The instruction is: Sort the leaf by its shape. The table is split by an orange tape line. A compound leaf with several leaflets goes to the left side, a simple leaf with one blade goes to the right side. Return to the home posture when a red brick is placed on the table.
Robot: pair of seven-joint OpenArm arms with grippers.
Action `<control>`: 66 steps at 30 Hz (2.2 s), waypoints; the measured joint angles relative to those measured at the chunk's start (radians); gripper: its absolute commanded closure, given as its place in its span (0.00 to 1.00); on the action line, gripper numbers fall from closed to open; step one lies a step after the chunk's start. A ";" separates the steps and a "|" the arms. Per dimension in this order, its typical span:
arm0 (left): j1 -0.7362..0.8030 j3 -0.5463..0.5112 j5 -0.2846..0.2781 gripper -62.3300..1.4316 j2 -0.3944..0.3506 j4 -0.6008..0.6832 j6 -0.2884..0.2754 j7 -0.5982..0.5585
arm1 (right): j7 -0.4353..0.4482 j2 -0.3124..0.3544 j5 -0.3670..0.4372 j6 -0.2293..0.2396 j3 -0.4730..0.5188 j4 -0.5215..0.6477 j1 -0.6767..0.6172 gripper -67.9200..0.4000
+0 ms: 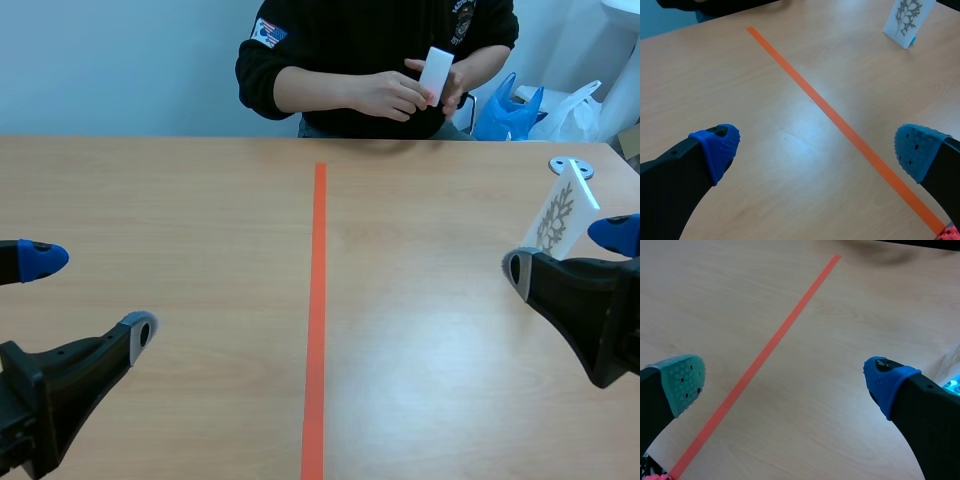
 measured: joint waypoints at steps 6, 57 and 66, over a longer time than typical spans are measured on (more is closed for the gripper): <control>0.000 0.000 0.000 0.00 0.000 0.000 0.000 0.000 | 0.000 0.000 0.000 -0.003 0.000 0.000 0.000 0.00; 0.000 0.000 0.000 0.00 0.000 0.000 0.000 0.000 | 0.105 0.000 -0.277 -0.004 -0.279 -0.194 0.259 0.00; 0.000 0.000 0.000 0.00 0.000 0.000 0.000 0.000 | 0.213 -0.001 -0.456 -0.004 -0.490 -0.369 0.410 0.00</control>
